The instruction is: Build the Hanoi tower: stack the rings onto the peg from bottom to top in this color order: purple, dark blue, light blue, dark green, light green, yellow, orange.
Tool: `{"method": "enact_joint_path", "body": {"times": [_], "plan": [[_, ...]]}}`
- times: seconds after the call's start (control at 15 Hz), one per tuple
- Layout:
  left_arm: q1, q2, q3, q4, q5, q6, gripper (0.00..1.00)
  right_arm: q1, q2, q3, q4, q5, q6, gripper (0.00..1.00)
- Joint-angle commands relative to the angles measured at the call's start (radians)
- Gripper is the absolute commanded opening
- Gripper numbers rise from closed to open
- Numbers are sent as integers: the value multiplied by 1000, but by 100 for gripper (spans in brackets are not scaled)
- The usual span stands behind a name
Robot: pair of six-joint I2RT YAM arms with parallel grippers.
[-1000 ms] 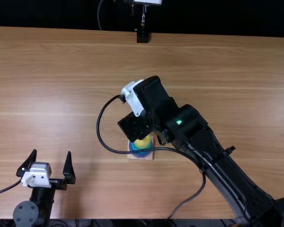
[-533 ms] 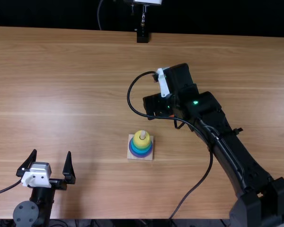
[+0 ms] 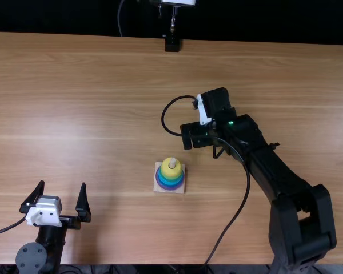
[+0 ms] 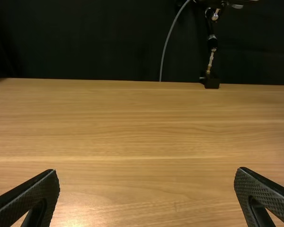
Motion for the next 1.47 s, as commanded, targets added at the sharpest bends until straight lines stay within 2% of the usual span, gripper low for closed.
{"method": "enact_joint_path", "body": {"times": [0.0,0.07,0.13,0.8,1.07,1.4], "plan": [[7,-12,-17,-18,8,3,100,-16,19,-5,4,68,3,100],[7,-12,-17,-18,8,5,100,-25,21,-5,4,103,-1,100],[7,-12,-17,-18,8,3,100,-34,24,-5,4,114,-1,100],[7,-12,-17,-18,8,3,100,-51,85,13,8,118,-5,100],[7,-12,-17,-18,8,5,100,-48,113,21,107,120,-7,100],[7,-12,-17,-18,8,3,100,-42,113,12,103,118,-10,100]]}}
